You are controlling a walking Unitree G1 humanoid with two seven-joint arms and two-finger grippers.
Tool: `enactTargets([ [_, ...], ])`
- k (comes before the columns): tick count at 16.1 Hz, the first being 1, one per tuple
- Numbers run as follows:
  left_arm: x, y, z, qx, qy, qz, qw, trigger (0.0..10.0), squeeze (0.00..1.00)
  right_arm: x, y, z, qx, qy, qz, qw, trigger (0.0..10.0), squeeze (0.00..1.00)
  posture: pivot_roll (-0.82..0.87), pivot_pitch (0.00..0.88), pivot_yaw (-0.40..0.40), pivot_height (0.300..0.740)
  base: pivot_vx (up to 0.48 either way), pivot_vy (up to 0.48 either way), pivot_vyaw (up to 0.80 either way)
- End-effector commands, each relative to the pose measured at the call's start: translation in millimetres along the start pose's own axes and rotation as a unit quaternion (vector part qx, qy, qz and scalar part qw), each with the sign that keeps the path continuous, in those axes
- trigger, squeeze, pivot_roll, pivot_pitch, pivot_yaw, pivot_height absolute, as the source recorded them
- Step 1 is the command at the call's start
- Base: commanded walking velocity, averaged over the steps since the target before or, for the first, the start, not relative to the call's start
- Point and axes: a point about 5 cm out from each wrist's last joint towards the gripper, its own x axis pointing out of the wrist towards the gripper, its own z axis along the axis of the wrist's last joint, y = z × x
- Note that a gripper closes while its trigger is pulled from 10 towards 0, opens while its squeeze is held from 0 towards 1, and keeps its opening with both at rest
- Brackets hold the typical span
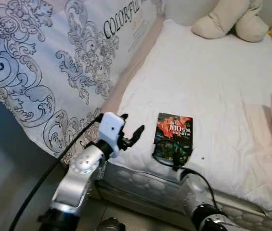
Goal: Clean up the room
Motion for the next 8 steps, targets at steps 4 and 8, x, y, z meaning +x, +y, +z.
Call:
enactTargets([
  [4,8.0,1.7,1.4,0.014,-0.007,-0.008,1.000,10.0,0.00,5.6,-0.6,22.2,-0.022,-0.045,-0.002,0.999,10.0,1.00,0.20,0.000,0.015,0.740,0.000,0.000,0.00],
  [8,5.3,1.8,-1.2,0.031,-0.002,-0.027,0.999,10.0,0.00,8.3,34.7,25.4,0.023,-0.018,0.020,0.999,10.0,1.00,0.21,0.000,0.036,0.740,0.000,0.000,0.00],
])
